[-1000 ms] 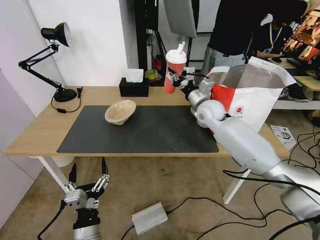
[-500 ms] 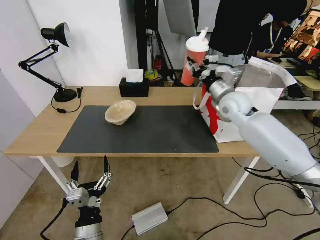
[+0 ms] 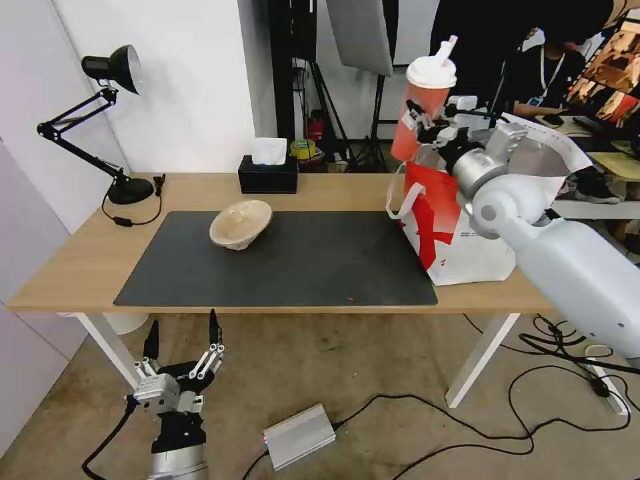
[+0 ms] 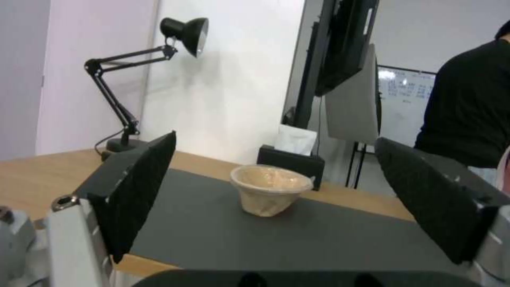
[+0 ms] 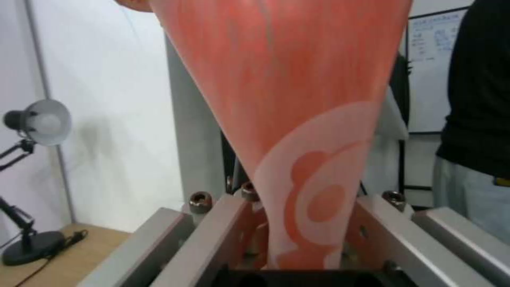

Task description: Pick up the trash from the table and place it into the takeout bag.

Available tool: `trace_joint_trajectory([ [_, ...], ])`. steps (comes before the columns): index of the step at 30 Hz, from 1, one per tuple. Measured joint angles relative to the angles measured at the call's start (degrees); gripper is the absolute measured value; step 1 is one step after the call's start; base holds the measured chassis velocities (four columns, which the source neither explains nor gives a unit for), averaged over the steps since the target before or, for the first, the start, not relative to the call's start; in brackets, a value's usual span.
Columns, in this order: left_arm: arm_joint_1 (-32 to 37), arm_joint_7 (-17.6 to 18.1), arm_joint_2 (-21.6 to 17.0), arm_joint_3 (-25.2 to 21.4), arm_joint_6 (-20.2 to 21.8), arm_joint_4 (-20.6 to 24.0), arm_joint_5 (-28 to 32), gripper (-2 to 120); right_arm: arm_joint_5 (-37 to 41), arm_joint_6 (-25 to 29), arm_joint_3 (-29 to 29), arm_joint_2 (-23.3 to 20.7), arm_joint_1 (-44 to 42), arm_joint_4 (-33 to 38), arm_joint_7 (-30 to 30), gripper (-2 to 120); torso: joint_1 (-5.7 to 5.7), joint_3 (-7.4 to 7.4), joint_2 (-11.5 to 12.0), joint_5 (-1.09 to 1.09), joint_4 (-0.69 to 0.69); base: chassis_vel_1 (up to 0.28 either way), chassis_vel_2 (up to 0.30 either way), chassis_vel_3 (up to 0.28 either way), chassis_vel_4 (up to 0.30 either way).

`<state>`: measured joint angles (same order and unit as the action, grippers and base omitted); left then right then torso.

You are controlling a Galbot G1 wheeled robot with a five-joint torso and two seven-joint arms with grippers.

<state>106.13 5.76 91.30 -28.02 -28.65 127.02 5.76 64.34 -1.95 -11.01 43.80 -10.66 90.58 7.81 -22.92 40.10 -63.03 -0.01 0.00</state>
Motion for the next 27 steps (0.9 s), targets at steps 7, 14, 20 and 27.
trace_joint_trajectory([
  [7, 0.22, -0.02, 0.01, 0.11, -0.02, 0.01, -0.15, 100, 0.92, 0.00, 0.90, -1.38, 0.51, -1.05, -0.09, 6, 0.00, 0.00, 0.00, 0.00, 0.00, 0.000, 0.000, 0.000, 0.000],
  [14, 0.35, -0.03, 0.02, 0.25, -0.10, 0.12, -0.23, 100, 1.89, -0.12, 1.50, -2.42, 1.72, -1.98, -0.14, 6, 0.00, 0.00, 0.00, 0.01, 0.00, 0.000, 0.000, 0.000, 0.000],
  [20, 0.45, -0.04, 0.02, 0.36, -0.19, 0.23, -0.30, 100, 1.98, -0.15, 2.18, -3.24, 1.89, -3.68, -0.25, 6, 0.00, 0.00, 0.00, 0.00, 0.00, 0.000, 0.000, 0.000, 0.000],
  [27, 0.66, -0.05, 0.02, 0.28, -0.39, 0.39, -0.31, 100, 1.93, -2.29, 3.89, -3.90, 0.70, -5.06, 0.97, 6, 0.00, 0.00, 0.00, 0.00, -0.01, 0.000, 0.000, 0.000, 0.000],
])
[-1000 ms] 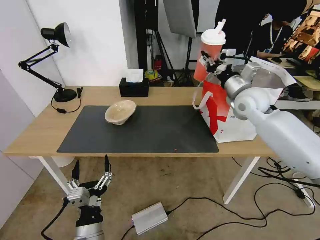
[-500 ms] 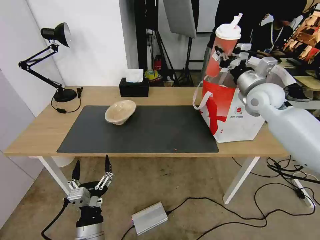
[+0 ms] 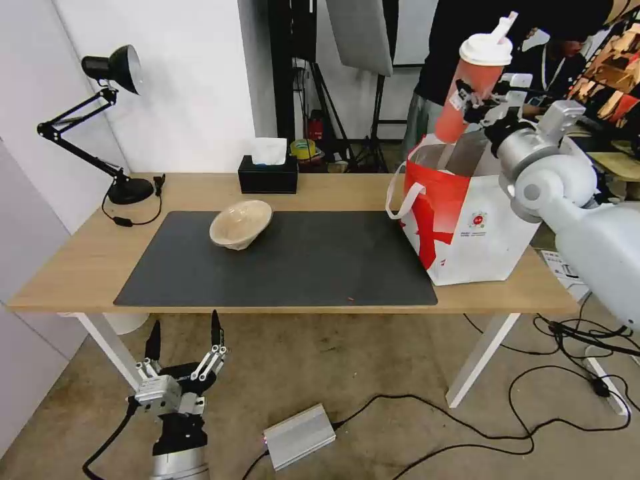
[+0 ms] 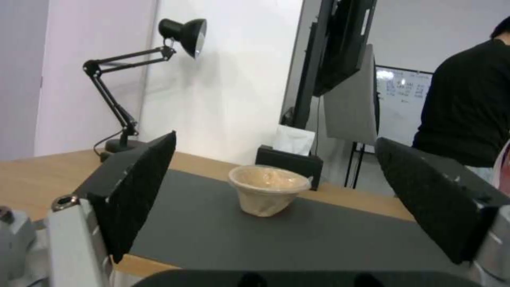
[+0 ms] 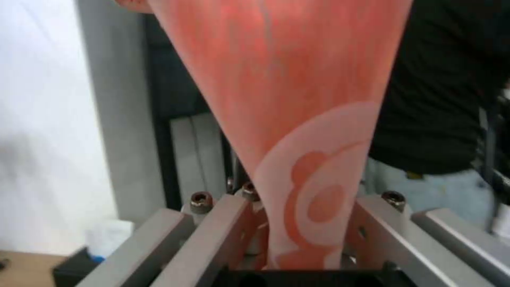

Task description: Pick up the trash from the table and place it into the takeout bag.

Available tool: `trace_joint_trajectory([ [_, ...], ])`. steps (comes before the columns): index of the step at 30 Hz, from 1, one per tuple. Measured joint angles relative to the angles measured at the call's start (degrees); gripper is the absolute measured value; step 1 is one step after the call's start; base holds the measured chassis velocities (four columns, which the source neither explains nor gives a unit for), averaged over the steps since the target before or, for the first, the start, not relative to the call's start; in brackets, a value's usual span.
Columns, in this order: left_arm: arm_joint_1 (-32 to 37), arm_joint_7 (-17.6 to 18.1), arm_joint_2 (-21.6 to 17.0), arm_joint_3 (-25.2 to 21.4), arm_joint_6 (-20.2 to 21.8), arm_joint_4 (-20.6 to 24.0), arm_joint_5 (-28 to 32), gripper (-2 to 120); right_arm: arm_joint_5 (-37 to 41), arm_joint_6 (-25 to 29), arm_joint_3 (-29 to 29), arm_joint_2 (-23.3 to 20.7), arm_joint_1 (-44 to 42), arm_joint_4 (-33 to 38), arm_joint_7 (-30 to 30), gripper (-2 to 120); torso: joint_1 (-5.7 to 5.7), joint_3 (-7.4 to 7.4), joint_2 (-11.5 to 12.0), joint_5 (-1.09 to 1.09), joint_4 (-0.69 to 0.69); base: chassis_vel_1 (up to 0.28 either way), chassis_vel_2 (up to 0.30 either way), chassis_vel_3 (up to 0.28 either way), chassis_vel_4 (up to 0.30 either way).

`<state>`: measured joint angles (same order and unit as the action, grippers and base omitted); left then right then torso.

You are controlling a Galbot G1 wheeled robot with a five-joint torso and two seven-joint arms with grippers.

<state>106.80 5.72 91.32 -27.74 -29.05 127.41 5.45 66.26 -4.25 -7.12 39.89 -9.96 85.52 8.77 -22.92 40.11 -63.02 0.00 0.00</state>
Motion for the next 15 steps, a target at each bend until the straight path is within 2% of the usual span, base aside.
trace_joint_trajectory([
  [15, 0.04, 0.01, -0.02, 0.03, -0.21, 0.08, 0.11, 100, -1.27, -14.96, 2.91, -5.14, -2.06, 1.21, 1.56, 6, 0.00, 0.00, 0.00, 0.00, 0.01, 0.000, 0.000, 0.000, 0.000],
])
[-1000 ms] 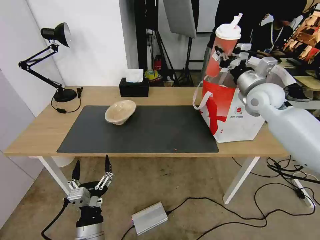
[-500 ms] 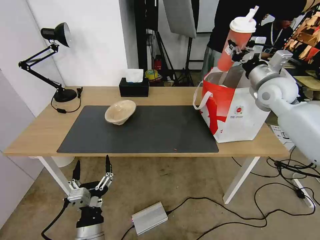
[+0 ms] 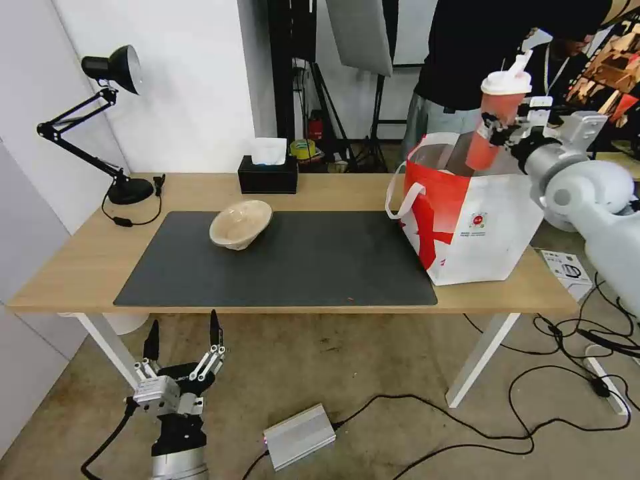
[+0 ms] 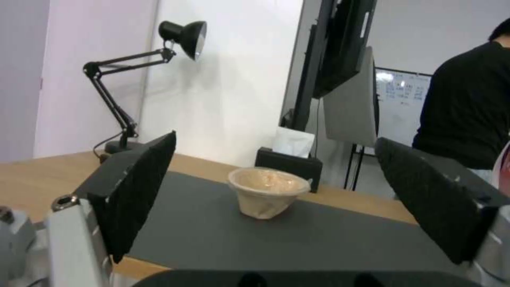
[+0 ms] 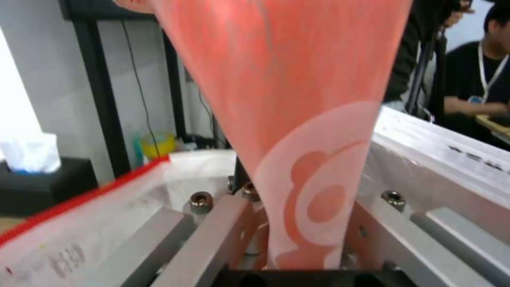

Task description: Pick up the trash from the table and place it into the takeout bag.

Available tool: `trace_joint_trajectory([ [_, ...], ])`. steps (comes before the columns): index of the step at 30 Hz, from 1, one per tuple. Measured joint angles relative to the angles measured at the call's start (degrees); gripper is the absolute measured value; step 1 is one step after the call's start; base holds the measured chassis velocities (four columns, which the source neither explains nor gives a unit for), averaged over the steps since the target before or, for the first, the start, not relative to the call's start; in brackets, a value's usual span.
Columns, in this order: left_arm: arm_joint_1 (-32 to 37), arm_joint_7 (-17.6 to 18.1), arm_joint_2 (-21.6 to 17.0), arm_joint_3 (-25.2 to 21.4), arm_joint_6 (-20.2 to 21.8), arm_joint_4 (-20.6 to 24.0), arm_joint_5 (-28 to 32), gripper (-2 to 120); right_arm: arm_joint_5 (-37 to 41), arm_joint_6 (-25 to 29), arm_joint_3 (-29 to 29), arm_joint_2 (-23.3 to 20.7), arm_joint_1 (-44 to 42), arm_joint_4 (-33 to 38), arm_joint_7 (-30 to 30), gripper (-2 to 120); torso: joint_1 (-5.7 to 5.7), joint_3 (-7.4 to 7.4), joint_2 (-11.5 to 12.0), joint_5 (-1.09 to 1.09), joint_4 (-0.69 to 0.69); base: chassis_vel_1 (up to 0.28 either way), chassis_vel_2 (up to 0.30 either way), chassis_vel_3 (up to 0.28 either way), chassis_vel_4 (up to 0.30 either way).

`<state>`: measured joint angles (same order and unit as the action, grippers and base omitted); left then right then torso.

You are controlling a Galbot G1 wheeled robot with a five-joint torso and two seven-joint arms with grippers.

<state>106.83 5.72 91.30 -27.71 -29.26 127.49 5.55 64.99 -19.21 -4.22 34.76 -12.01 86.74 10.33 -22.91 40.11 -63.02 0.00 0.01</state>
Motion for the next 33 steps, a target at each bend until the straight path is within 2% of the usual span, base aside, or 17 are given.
trace_joint_trajectory([
  [12, 0.20, 0.01, -0.05, -0.72, -0.60, -0.14, 0.30, 100, -0.88, -8.91, -2.34, 1.05, 4.64, -1.99, 1.36, 6, -0.01, 0.00, 0.00, 0.00, -0.01, 0.000, 0.000, 0.000, 0.000],
  [22, 0.26, 0.01, -0.03, -0.57, -0.63, -0.07, 0.31, 100, -1.59, -11.73, -5.17, 1.69, 8.14, -3.80, 1.30, 6, 0.00, 0.00, 0.00, 0.01, -0.01, 0.000, 0.000, 0.000, 0.000],
  [33, 0.88, 0.03, -0.01, -0.59, -0.94, 0.39, 0.31, 100, -2.66, -14.92, -11.71, 2.89, 14.14, -7.48, 1.54, 6, 0.00, 0.00, 0.00, 0.01, -0.01, 0.000, 0.000, 0.000, 0.000],
])
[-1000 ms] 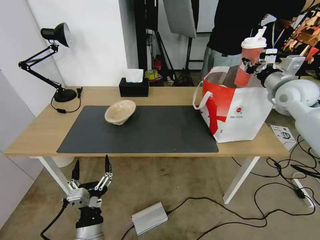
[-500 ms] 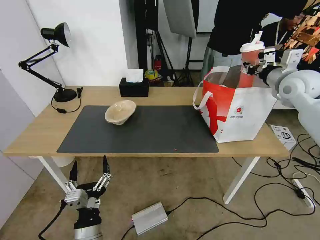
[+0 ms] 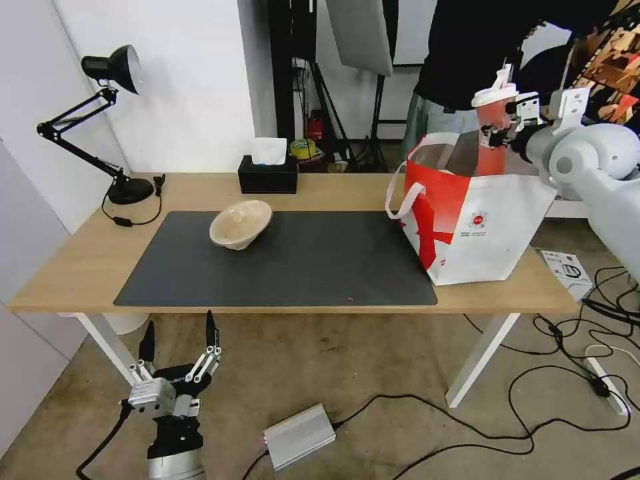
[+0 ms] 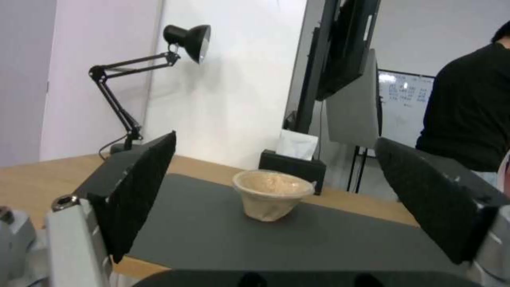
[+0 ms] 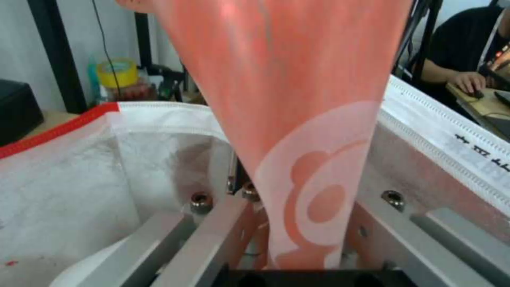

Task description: Pick up the trash from the table and place it into the takeout bag.

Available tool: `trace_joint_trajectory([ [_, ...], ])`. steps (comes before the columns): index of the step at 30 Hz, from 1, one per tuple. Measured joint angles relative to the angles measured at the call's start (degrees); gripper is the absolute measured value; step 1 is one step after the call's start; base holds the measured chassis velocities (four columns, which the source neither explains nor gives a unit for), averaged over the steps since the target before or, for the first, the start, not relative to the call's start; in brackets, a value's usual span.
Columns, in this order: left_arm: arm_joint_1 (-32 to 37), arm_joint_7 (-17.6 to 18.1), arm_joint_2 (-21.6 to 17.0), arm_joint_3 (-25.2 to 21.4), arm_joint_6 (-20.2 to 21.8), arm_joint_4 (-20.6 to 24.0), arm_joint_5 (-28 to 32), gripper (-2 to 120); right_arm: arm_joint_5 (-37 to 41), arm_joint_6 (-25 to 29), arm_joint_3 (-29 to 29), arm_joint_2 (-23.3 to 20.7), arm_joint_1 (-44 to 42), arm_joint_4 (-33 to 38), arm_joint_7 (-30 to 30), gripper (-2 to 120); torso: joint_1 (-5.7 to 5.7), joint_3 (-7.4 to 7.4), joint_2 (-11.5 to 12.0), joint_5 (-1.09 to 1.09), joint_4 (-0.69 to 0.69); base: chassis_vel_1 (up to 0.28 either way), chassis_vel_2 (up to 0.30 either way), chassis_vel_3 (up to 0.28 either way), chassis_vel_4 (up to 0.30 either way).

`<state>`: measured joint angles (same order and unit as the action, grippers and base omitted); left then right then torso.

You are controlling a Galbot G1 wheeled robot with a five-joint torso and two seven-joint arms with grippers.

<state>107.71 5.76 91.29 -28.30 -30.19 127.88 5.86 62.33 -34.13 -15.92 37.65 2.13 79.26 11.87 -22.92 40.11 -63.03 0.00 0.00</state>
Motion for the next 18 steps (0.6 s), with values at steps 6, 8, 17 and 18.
trace_joint_trajectory([
  [6, 0.55, 0.03, 0.01, -0.07, -0.46, 0.03, 0.00, 100, 0.14, -2.17, -0.47, 0.32, 0.44, -0.71, 0.58, 6, 0.00, 0.00, 0.00, 0.00, 0.01, 0.000, 0.000, 0.000, 0.000],
  [8, 0.69, 0.03, 0.01, -0.07, -0.57, 0.03, -0.02, 100, 0.15, -2.64, -0.70, 0.32, 0.43, -0.99, 0.62, 6, 0.00, 0.00, 0.00, 0.00, 0.01, 0.000, 0.000, 0.000, 0.000],
  [17, 0.65, 0.05, 0.01, -0.14, -0.60, 0.31, -0.04, 100, 0.14, -3.36, -0.76, 0.39, -0.14, -1.86, 0.65, 6, 0.00, 0.00, 0.00, 0.00, 0.01, 0.000, 0.000, 0.000, 0.000],
  [18, 0.62, 0.05, 0.02, -0.16, -0.60, 0.31, -0.04, 100, 0.14, -3.44, -0.76, 0.41, -0.36, -1.98, 0.65, 6, 0.00, 0.00, 0.00, 0.00, 0.00, 0.000, 0.000, 0.000, 0.000],
])
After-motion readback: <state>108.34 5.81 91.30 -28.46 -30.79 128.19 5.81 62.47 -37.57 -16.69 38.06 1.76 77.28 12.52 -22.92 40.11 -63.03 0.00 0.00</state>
